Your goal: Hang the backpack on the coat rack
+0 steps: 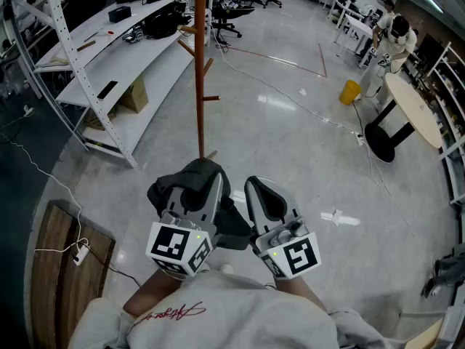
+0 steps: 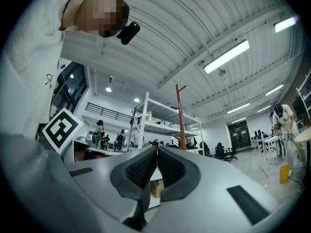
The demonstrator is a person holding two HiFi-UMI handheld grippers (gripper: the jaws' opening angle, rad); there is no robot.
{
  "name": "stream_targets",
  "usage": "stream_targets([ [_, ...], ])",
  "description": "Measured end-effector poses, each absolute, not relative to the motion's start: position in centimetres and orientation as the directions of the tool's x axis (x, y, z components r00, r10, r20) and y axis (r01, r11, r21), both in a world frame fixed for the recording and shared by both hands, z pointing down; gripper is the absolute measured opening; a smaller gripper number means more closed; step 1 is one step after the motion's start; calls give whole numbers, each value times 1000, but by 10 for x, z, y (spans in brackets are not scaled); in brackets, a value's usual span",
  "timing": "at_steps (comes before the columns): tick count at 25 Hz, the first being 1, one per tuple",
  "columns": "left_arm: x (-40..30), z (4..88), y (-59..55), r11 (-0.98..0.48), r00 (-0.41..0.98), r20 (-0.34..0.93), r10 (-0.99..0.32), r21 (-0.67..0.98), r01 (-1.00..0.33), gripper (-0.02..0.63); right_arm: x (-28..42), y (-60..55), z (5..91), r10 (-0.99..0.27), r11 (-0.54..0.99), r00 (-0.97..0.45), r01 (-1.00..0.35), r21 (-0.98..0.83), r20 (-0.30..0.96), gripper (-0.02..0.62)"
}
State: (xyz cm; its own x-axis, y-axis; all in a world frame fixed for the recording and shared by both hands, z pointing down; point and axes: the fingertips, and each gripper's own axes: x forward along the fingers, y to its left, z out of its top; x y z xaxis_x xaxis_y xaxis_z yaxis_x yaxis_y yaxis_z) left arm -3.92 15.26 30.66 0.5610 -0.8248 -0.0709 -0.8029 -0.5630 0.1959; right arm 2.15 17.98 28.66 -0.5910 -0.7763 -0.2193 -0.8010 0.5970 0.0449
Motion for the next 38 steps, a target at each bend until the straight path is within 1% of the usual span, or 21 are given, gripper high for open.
stream_targets([
  [13,-41,306,151,-553,551,-66,-832,182,-813,43,23,181,287,-773,602,-596,-797,46,-216,20],
  [16,-40,305,151,-548,546,-66,-835,186,-815,43,24,184,282,-758,616,-608,-787,48,-236,20],
  [20,-37,300,151,-533,531,-64,-845,200,-822,43,25,188,275,-734,623,-625,-775,103,-267,21],
  [26,-33,302,153,-529,521,-93,-848,192,-826,43,33,187,279,-725,629,-629,-770,102,-279,21],
  [30,-32,298,145,-513,508,-82,-857,201,-834,43,39,180,281,-730,628,-624,-773,86,-280,21],
  [34,-28,297,128,-531,520,-109,-847,204,-823,43,43,162,283,-744,614,-611,-785,83,-272,21],
  [38,-25,298,102,-548,539,-105,-836,200,-812,43,46,136,283,-754,598,-598,-796,92,-270,21],
])
